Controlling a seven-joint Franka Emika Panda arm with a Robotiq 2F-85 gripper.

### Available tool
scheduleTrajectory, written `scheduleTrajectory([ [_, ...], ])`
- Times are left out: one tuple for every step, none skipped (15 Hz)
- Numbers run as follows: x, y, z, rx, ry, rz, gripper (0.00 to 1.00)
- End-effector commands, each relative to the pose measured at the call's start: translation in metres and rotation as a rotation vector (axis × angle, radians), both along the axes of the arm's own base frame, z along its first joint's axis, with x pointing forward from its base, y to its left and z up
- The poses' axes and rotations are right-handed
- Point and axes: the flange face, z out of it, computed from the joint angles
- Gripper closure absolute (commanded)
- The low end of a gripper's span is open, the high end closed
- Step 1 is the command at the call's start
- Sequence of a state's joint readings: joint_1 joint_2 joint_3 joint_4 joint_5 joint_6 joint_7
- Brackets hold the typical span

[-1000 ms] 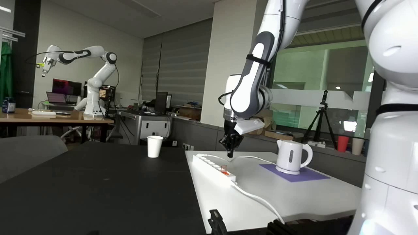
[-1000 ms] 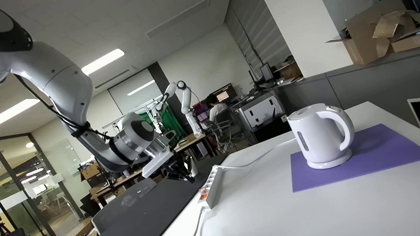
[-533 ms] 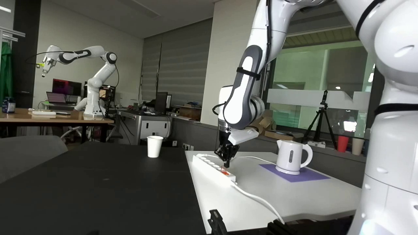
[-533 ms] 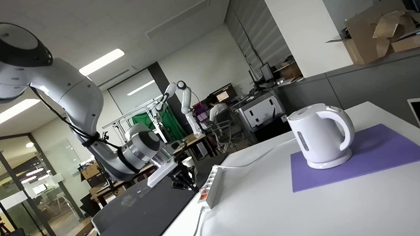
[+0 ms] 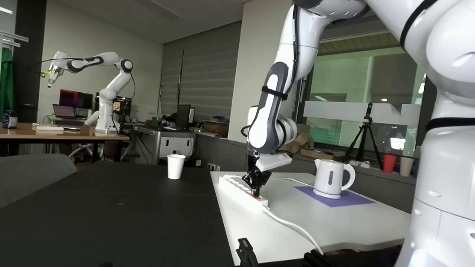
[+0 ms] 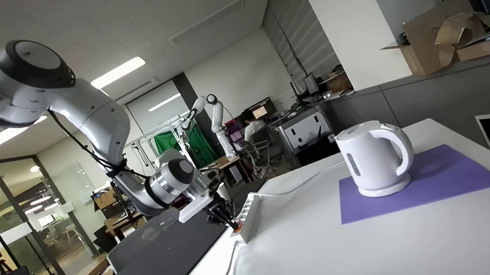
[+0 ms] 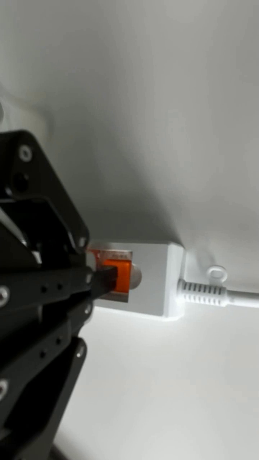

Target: Switch on the extension cord then turn the kettle on and off

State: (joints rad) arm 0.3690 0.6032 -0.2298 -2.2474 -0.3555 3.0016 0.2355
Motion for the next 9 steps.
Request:
scheduleTrajectory([
  [0.0103,0.0005,-0.0061,0.004,-0.018,-0.022,1.00],
  [0.0113,0.0002,-0.0072,0.003,-0.012,-0.031,1.00],
  [0.0116,-0.0004,-0.0069,0.002,-0.009,-0.038,1.00],
  [0.0117,-0.0007,-0.0075,0.003,-0.006,-0.041,1.00],
  [0.0120,-0.0017,-0.0082,0.002,-0.005,-0.048,1.00],
  [0.0119,-0.0028,-0.0096,0.002,-0.001,-0.055,1.00],
  [0.0116,-0.0036,-0.0103,0.005,0.001,-0.065,1.00],
  [0.0114,-0.0038,-0.0086,0.002,-0.002,-0.069,1.00],
  [0.0114,-0.0036,-0.0056,-0.002,-0.010,-0.070,1.00],
])
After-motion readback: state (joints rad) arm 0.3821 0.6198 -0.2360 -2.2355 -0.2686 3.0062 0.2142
